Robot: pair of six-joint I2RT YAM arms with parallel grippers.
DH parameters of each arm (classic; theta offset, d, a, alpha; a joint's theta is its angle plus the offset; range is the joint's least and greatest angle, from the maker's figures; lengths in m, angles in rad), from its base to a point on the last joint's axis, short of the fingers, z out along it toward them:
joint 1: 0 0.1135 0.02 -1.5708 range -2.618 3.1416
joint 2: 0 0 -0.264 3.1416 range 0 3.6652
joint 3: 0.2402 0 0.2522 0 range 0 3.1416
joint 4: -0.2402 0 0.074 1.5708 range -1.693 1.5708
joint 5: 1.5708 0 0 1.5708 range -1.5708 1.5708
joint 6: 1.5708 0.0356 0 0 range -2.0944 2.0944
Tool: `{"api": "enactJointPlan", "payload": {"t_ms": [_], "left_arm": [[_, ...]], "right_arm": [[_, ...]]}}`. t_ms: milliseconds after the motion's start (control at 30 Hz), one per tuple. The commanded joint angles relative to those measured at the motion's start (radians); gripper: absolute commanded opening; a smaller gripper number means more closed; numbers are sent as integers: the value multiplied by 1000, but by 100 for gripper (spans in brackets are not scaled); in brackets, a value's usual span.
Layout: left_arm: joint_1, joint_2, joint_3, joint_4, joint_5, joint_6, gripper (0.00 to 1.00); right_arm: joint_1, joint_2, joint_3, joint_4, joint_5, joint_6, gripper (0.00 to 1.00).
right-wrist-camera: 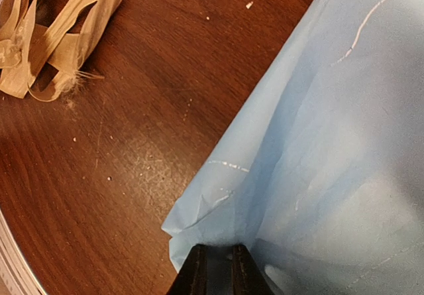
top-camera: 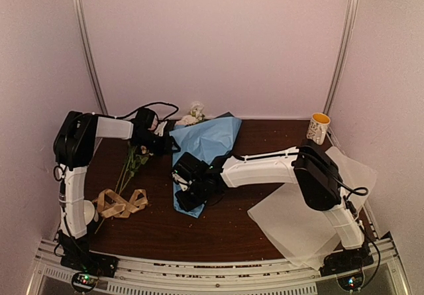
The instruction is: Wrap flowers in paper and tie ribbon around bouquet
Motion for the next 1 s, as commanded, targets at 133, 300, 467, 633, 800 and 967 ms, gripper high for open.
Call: {"api": "enactJointPlan", "payload": {"t_ms": [133,300,467,633,800,967], "left_arm": [[-13,-265,-316,84,-88,-125,62],[-80,-251,-407,115,-22,-143,68],[-121,-207,-436,149,-1,-176,67],[-121,-198,-436,154,-10,-177,48],[-122,-196,-446,175,8,-185,6],[-141,-201,-476,212,32,-197,0]], "right_arm": [[7,7,-62,7,-19,42,13],[7,5,-55,2,-19,28,13],[7,-11,-68,16,-19,23,13],[6,-37,-79,17,-15,14,14],[-1,-147,-125,19,-14,-3,15],[-49,-357,-311,126,-43,37,17]]}}
